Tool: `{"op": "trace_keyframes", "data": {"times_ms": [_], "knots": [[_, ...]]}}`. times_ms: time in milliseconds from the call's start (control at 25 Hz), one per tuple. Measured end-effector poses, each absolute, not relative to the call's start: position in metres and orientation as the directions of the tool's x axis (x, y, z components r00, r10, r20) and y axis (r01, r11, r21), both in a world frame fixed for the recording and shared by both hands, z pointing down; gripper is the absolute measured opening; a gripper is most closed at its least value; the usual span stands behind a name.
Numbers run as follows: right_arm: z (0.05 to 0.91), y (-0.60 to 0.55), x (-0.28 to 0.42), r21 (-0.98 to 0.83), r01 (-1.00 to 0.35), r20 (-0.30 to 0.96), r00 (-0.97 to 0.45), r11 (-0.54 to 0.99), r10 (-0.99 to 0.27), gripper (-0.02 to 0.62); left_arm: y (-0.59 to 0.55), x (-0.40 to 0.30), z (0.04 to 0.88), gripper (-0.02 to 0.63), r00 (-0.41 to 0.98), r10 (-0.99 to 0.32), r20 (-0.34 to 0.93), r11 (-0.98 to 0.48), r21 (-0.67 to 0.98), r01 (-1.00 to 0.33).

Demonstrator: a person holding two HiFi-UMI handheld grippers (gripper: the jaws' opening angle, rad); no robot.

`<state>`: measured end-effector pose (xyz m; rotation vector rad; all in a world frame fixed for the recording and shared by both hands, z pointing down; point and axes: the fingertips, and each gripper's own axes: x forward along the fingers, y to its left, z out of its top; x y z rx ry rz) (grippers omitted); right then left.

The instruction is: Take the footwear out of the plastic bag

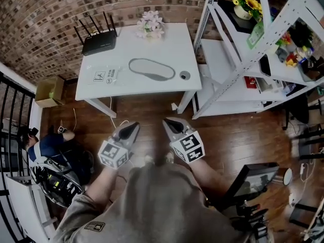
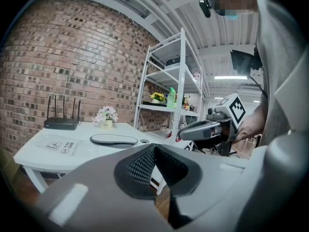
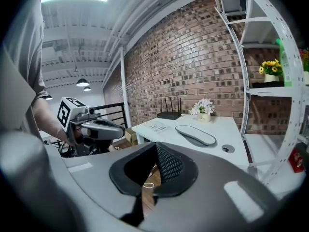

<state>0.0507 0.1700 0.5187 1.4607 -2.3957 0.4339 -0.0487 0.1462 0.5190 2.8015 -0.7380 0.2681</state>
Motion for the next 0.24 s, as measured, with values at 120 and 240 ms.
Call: {"op": "trace_keyframes", "data": {"times_ms": [120, 240], "knots": [[0.5195, 0.1697, 0.0505, -0.093, -0.892, 0.409, -0.439, 0.442, -0.8, 0.011, 0.1468, -0.0474, 0.5175, 0.002, 0.859, -0.457, 0.232, -0.849, 0.172, -0.499], [0.5211, 0.1697, 0.0492, -0.089, -0.889, 0.415, -0.444, 0.45, -0.794, 0.011, 0.1485, -0.0468, 0.5161, 0.002, 0.859, -0.457, 0.23, -0.851, 0.168, -0.497]]}}
